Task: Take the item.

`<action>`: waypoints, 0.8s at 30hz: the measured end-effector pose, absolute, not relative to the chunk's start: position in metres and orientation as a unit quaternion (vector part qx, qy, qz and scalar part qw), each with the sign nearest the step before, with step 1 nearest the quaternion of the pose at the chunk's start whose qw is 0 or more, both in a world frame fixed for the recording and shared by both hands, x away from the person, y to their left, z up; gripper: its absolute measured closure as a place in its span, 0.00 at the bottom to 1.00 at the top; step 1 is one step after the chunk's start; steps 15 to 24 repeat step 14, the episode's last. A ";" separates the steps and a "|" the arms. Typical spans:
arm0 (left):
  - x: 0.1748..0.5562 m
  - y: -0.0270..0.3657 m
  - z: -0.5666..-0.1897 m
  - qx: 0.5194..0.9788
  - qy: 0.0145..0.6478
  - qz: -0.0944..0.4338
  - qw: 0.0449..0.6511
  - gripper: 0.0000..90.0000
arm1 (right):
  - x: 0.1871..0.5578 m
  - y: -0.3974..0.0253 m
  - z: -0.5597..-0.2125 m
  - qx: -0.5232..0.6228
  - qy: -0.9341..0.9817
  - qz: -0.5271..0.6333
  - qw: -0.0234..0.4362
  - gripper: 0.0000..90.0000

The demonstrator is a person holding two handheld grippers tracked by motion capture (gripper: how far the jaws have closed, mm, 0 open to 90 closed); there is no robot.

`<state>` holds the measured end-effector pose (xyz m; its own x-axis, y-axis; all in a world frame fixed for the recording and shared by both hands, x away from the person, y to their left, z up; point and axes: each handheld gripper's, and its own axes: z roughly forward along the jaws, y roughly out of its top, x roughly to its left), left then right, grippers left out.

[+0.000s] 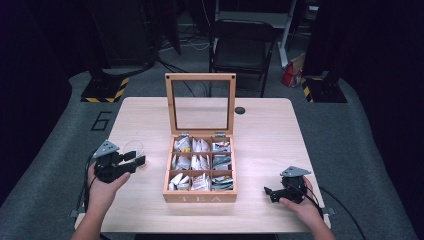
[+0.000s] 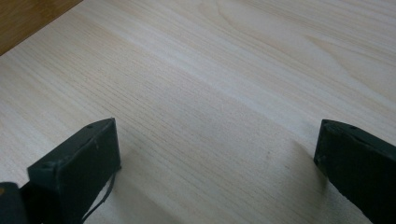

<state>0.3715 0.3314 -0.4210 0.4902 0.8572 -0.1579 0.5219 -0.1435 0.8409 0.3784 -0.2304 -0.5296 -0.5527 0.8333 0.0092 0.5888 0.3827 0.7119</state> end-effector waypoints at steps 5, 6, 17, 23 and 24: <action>0.367 0.330 -0.432 0.740 0.469 0.180 0.447 0.56 | 0.379 -0.230 -0.530 0.440 0.811 0.342 0.181 0.00; 0.366 0.330 -0.434 0.738 0.470 0.180 0.449 0.56 | 0.378 -0.230 -0.530 0.437 0.812 0.342 0.179 0.00; 0.362 0.333 -0.441 0.733 0.473 0.177 0.455 0.55 | 0.379 -0.230 -0.530 0.439 0.811 0.341 0.181 0.00; 0.362 0.333 -0.441 0.733 0.473 0.177 0.455 0.55 | 0.379 -0.230 -0.530 0.439 0.811 0.341 0.181 0.00; 0.362 0.333 -0.441 0.733 0.473 0.177 0.455 0.55 | 0.379 -0.230 -0.530 0.439 0.811 0.341 0.181 0.00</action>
